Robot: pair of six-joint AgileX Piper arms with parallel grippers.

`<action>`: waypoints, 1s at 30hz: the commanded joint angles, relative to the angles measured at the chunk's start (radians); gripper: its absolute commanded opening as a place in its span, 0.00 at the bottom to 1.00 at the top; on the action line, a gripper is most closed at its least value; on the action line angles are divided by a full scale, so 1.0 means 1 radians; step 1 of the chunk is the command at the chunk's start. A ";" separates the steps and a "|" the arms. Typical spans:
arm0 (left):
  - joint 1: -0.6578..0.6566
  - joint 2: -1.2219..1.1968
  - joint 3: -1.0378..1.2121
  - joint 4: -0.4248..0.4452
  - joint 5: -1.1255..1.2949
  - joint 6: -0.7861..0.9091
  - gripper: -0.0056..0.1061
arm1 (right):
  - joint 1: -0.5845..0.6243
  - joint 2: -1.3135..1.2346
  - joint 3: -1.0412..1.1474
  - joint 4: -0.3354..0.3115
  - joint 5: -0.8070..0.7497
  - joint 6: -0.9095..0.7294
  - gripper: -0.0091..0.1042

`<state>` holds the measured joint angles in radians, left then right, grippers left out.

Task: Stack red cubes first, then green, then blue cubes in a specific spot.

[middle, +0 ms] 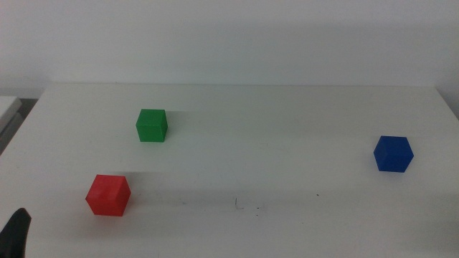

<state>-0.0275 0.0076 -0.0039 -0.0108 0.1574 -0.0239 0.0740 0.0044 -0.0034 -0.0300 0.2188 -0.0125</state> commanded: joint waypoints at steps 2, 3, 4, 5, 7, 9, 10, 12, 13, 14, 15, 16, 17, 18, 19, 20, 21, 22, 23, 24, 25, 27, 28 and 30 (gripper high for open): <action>-0.003 0.093 -0.107 -0.005 0.065 -0.002 0.89 | -0.006 -0.004 0.003 -0.004 -0.009 -0.007 0.80; -0.003 0.157 -0.162 -0.005 0.107 -0.002 0.89 | -0.006 -0.004 0.003 -0.004 -0.009 -0.007 0.80; -0.003 0.229 -0.238 -0.005 0.167 -0.002 0.89 | -0.006 -0.004 0.003 -0.004 -0.009 -0.007 0.80; -0.003 0.303 -0.321 -0.008 0.238 -0.002 0.89 | -0.006 -0.004 0.003 -0.004 -0.009 -0.007 0.80; -0.003 0.434 -0.467 -0.018 0.368 -0.002 0.89 | -0.006 -0.004 0.003 -0.004 -0.009 -0.007 0.80; -0.003 0.554 -0.611 -0.027 0.501 -0.002 0.89 | -0.006 -0.004 0.003 -0.004 -0.009 -0.007 0.80; -0.003 0.618 -0.677 -0.027 0.566 -0.002 0.89 | -0.006 -0.004 0.003 -0.004 -0.009 -0.007 0.80; -0.003 0.802 -0.828 -0.043 0.704 -0.007 0.89 | -0.006 -0.004 0.003 -0.004 -0.009 -0.007 0.80; -0.003 0.861 -0.872 -0.057 0.738 -0.010 0.89 | -0.006 -0.004 0.003 -0.004 -0.009 -0.007 0.80; -0.003 0.908 -0.903 -0.067 0.763 -0.010 0.89 | -0.006 -0.004 0.003 -0.004 -0.009 -0.007 0.80; -0.003 0.975 -0.939 -0.082 0.794 -0.007 0.89 | -0.006 -0.004 0.003 -0.004 -0.009 -0.007 0.80; -0.003 1.030 -0.975 -0.100 0.818 0.008 0.89 | -0.006 -0.004 0.003 -0.004 -0.009 -0.007 0.80; -0.003 1.073 -0.988 -0.114 0.823 0.033 0.89 | -0.006 -0.004 0.003 -0.004 -0.009 -0.007 0.80; -0.006 1.116 -1.007 -0.131 0.822 0.057 0.89 | -0.006 -0.004 0.003 -0.004 -0.009 -0.007 0.80; -0.009 1.166 -1.022 -0.137 0.824 0.065 0.89 | -0.006 -0.004 0.003 -0.004 -0.009 -0.007 0.80; -0.017 1.205 -1.034 -0.136 0.824 0.063 0.89 | -0.006 -0.004 0.003 -0.004 -0.009 -0.007 0.80; -0.027 1.252 -1.045 -0.138 0.824 0.061 0.89 | -0.006 -0.004 0.003 -0.004 -0.009 -0.007 0.80; -0.038 1.297 -1.053 -0.138 0.824 0.058 0.89 | -0.006 -0.004 0.003 -0.004 -0.009 -0.007 0.80; -0.047 1.338 -1.057 -0.138 0.822 0.058 0.89 | -0.006 -0.004 0.003 -0.004 -0.009 -0.007 0.80; -0.059 1.379 -1.065 -0.136 0.814 0.058 0.89 | -0.006 -0.004 0.003 -0.004 -0.009 -0.007 0.80; -0.068 1.418 -1.068 -0.133 0.802 0.058 0.89 | -0.006 -0.004 0.003 -0.004 -0.009 -0.007 0.80; -0.085 1.480 -1.070 -0.124 0.767 0.058 0.89 | -0.006 -0.004 0.003 -0.004 -0.009 -0.007 0.80; -0.088 1.511 -1.070 -0.121 0.750 0.071 0.89 | -0.006 -0.004 0.003 -0.004 -0.009 -0.007 0.80; -0.093 1.561 -1.070 -0.119 0.714 0.099 0.89 | -0.006 -0.004 0.003 -0.004 -0.009 -0.007 0.80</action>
<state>-0.1114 1.5429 -1.0657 -0.1361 0.9044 0.0564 0.0740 0.0044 -0.0034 -0.0300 0.2188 -0.0125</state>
